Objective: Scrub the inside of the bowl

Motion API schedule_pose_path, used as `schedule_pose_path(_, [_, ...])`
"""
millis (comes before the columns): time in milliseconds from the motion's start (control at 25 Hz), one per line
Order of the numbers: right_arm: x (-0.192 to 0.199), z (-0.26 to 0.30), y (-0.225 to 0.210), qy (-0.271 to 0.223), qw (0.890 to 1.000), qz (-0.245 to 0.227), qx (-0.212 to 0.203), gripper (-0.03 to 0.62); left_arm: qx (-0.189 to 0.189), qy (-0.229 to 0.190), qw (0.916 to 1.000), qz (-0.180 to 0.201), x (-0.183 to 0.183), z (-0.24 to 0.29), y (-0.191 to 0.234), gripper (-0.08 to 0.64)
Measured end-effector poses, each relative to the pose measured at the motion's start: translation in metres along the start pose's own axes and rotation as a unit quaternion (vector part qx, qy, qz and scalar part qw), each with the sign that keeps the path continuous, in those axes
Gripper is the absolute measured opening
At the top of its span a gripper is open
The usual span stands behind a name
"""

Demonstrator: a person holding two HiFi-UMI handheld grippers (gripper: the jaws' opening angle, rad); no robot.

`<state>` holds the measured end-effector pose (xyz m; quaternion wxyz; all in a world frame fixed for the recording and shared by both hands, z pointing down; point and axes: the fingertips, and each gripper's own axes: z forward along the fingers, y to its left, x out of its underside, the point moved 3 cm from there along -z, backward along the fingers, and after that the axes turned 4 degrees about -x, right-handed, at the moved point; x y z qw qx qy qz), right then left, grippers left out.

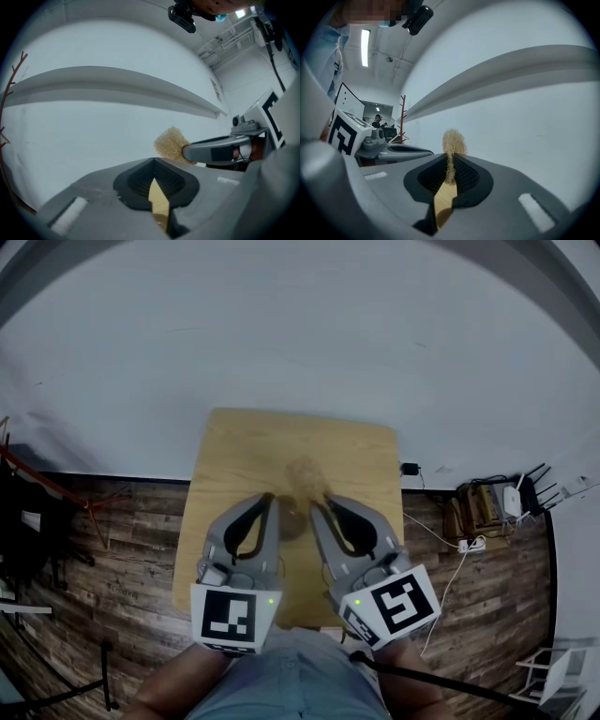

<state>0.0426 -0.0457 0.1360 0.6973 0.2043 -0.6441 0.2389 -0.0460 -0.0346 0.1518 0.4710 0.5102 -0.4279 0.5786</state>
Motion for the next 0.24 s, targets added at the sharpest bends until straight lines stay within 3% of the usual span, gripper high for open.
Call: schedule_pose_path(240, [0.0012,-0.0036,-0.0035,0.000,1.000,0.000,0.007,0.032,0.004,0.004,1.0000,-0.002,0.0018,0.0019,-0.0022,0.020])
